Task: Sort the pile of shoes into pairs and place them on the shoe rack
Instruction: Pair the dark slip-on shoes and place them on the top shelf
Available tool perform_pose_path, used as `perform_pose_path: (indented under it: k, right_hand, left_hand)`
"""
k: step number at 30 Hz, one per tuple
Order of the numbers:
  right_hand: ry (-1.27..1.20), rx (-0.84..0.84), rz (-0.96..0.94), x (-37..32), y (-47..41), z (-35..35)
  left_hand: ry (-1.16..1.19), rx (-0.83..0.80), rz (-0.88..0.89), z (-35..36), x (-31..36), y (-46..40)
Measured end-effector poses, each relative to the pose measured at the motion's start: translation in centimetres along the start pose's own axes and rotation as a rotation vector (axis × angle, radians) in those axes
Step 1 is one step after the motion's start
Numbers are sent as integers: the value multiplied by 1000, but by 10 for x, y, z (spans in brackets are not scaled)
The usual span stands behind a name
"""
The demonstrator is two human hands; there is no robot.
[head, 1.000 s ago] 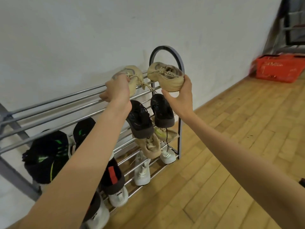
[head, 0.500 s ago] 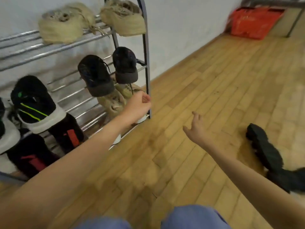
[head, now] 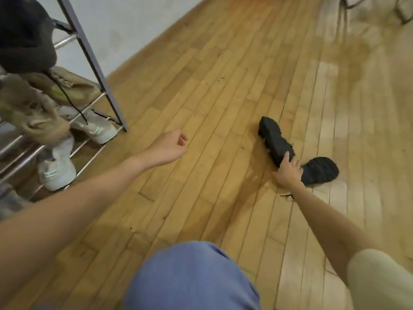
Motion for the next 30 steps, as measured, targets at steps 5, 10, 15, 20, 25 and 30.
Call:
perform_pose_path:
  k: [5,10,15,20,25,30]
  right_hand:
    - [23,123,-36,9,-20,-3]
    - [-544,181,-27,-9,-8,-16]
    - [-1627,-157,-70,-25,37,-6]
    - [-1758,-293,-222,-32,79,7]
    - [-1756,-322,-249,-43,93,2]
    - [-1733,-415,-231,-61,103,-2]
  left_hand:
    - [-10,-61,-9,22,-16,-1]
    - [-3,-112,-53,34,-33,2]
    - [56,-138,-76,31,-34,0]
    - [323,-174,-160,34,-38,3]
    - [665,-202,-228,33,-39,10]
    - [834,-231,-165,29,-27,20]
Point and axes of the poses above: each hand's wrist, its own y-axis away from the middle knuckle, its own z-axis out of the palm, x = y × z, the point moved 3 cm from there along -y, towards the middle knuckle, and after that the axes turned 10 degrees about -x, right-handed, at the moved point
